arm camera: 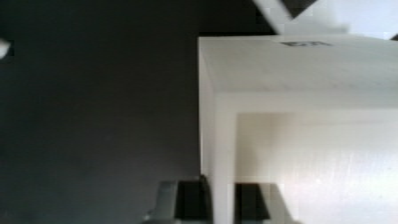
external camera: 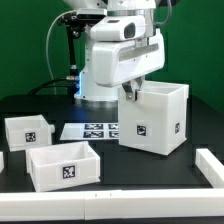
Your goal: Assemble drawer
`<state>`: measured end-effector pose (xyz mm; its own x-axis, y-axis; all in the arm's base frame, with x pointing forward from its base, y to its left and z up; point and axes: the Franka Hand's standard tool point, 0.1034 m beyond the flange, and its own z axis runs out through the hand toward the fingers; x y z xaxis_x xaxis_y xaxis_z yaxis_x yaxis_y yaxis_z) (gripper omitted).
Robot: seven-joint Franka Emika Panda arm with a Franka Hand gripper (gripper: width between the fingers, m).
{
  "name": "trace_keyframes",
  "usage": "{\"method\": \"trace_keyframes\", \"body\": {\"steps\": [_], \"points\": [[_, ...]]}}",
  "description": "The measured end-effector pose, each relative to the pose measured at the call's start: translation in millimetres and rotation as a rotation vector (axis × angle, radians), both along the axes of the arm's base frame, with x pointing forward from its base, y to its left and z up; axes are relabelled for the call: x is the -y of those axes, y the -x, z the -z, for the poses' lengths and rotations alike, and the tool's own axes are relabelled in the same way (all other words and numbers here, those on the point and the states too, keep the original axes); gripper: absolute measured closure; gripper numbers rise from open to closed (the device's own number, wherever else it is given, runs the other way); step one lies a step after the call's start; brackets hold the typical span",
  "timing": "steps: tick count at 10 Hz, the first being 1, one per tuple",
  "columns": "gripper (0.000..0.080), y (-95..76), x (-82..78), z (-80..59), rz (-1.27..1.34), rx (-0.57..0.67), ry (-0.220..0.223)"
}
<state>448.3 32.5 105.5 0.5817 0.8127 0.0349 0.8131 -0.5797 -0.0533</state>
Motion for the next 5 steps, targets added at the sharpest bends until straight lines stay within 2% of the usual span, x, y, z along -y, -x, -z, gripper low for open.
{"method": "trace_keyframes", "body": {"steps": [2,5], "points": [[0.0766,-20.7,-0.5,-4.2,-0.196,0.013,-0.016],[0.0765,-17.6,0.0,-1.0,-0.092,-0.002,-0.013]]}}
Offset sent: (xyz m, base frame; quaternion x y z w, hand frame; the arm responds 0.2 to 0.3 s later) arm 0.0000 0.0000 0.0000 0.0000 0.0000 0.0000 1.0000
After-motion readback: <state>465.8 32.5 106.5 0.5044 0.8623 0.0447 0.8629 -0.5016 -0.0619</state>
